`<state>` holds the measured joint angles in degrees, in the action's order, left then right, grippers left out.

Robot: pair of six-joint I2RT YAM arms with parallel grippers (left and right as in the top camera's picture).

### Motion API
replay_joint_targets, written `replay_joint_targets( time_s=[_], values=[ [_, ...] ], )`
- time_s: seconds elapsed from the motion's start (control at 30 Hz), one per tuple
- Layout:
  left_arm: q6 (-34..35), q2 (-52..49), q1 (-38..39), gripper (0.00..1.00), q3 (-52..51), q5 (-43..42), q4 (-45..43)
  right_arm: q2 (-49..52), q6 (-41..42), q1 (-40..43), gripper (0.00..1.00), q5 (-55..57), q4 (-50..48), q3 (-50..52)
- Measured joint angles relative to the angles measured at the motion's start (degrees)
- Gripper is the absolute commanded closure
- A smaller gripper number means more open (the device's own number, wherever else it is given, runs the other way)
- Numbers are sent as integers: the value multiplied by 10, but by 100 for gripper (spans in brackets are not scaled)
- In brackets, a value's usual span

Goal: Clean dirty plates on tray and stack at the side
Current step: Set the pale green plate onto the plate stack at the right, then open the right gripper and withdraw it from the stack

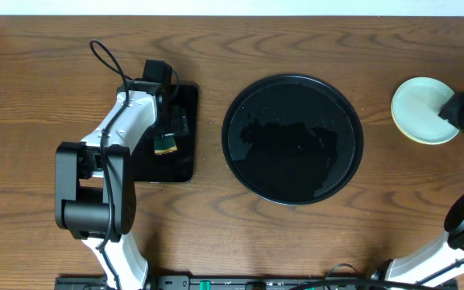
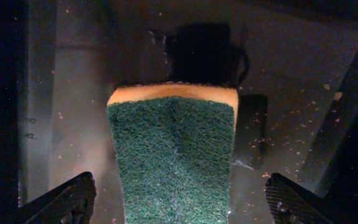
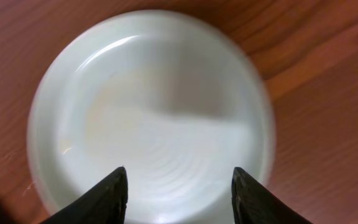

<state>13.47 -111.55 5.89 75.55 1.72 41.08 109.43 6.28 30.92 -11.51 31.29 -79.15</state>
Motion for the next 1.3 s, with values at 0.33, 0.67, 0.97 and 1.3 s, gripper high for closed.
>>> replay_joint_targets(
  time_s=[0.33,0.67,0.97,1.3],
  values=[
    [0,0,0,12,0,0,0,-76,-41,-177,1,-134,101,-2],
    [0,0,0,12,0,0,0,-76,-41,-270,1,-148,113,-2],
    [0,0,0,12,0,0,0,-76,-41,-270,1,-147,113,-2],
    [0,0,0,12,0,0,0,-250,-41,-323,1,-103,116,2]
  ],
)
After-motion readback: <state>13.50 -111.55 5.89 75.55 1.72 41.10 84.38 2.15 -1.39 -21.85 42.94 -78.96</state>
